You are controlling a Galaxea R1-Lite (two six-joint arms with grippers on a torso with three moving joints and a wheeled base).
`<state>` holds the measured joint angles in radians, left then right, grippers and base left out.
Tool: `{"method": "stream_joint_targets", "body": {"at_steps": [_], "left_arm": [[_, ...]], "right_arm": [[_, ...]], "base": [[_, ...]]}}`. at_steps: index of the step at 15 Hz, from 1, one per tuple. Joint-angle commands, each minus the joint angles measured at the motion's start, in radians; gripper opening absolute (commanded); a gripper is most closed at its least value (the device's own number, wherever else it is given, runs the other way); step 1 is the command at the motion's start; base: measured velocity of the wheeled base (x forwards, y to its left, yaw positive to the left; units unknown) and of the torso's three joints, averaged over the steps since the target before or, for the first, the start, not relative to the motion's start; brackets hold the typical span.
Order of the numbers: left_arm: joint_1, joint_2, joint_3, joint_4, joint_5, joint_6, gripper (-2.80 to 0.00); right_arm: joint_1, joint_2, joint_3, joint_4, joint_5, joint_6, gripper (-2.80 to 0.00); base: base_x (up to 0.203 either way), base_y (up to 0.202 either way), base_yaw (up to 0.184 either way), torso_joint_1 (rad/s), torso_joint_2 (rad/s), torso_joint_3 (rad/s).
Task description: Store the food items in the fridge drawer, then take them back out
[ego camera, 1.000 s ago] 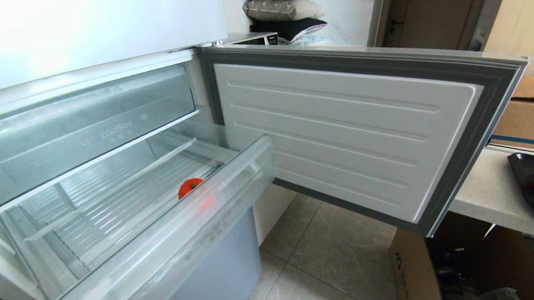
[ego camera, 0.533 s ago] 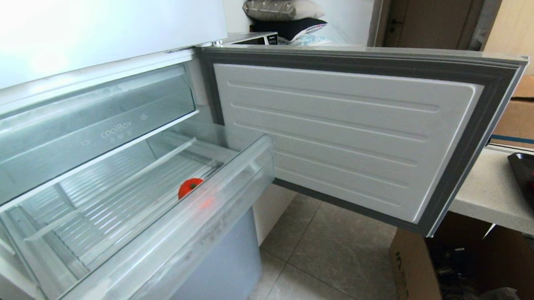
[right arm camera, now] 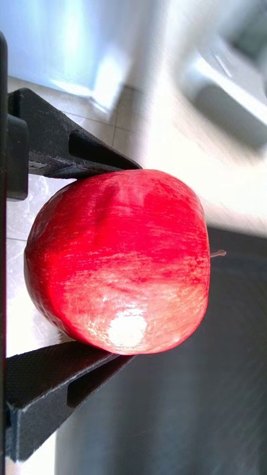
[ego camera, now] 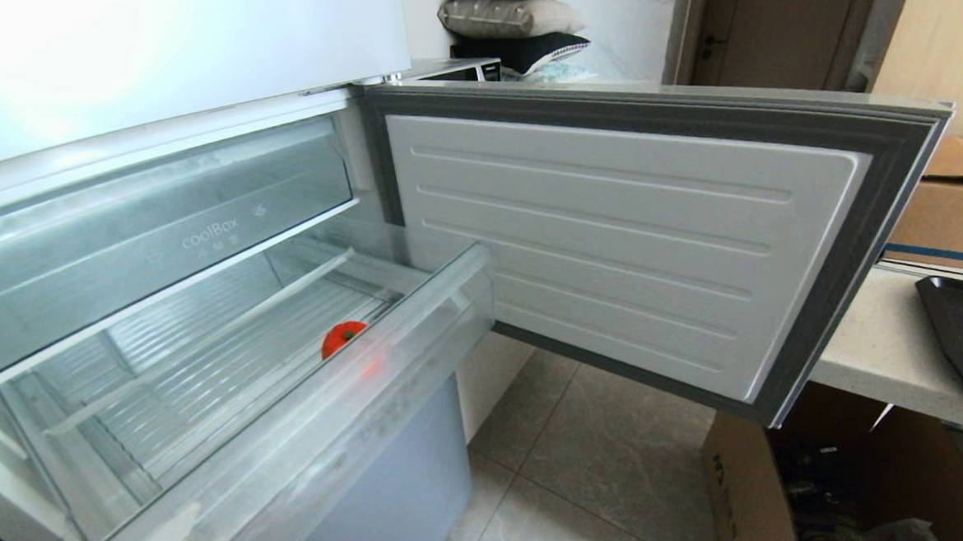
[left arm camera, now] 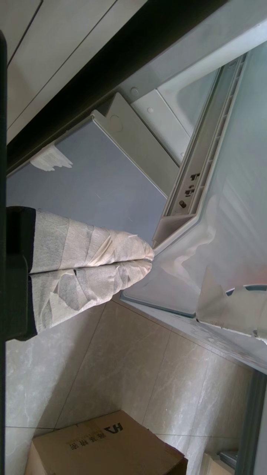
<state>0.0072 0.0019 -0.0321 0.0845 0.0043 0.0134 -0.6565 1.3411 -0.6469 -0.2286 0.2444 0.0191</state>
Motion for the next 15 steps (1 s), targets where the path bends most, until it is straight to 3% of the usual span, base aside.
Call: {"method": "stream_joint_targets", "body": {"at_steps": [1,5,8,12,13,14,15], "left_arm": [[0.000,0.000,0.000,0.001,0.000,0.000,-2.80],[0.000,0.000,0.000,0.001,0.000,0.000,-2.80],[0.000,0.000,0.000,0.000,0.000,0.000,-2.80],[0.000,0.000,0.000,0.001,0.000,0.000,-2.80],[0.000,0.000,0.000,0.001,0.000,0.000,-2.80],[0.000,0.000,0.000,0.000,0.000,0.000,-2.80],[0.000,0.000,0.000,0.001,0.000,0.000,-2.80]], "right_arm": [[0.013,-0.303,0.118,0.008,0.001,0.001,-2.80],[0.122,-0.783,0.390,0.107,0.001,-0.001,-2.80],[0.282,-1.038,0.556,0.161,-0.001,-0.023,-2.80],[0.502,-1.063,0.610,0.193,-0.017,-0.057,-2.80],[0.556,-1.062,0.614,0.195,-0.059,-0.060,-2.80],[0.572,-1.062,0.622,0.196,-0.125,-0.073,-2.80],[0.574,-1.063,0.629,0.188,-0.143,-0.086,-2.80]], "base": [[0.000,0.000,0.000,0.000,0.00,0.000],[0.000,0.000,0.000,0.000,0.00,0.000],[0.000,0.000,0.000,0.000,0.00,0.000],[0.000,0.000,0.000,0.000,0.00,0.000],[0.000,0.000,0.000,0.000,0.00,0.000],[0.000,0.000,0.000,0.000,0.00,0.000],[0.000,0.000,0.000,0.000,0.00,0.000]]}}
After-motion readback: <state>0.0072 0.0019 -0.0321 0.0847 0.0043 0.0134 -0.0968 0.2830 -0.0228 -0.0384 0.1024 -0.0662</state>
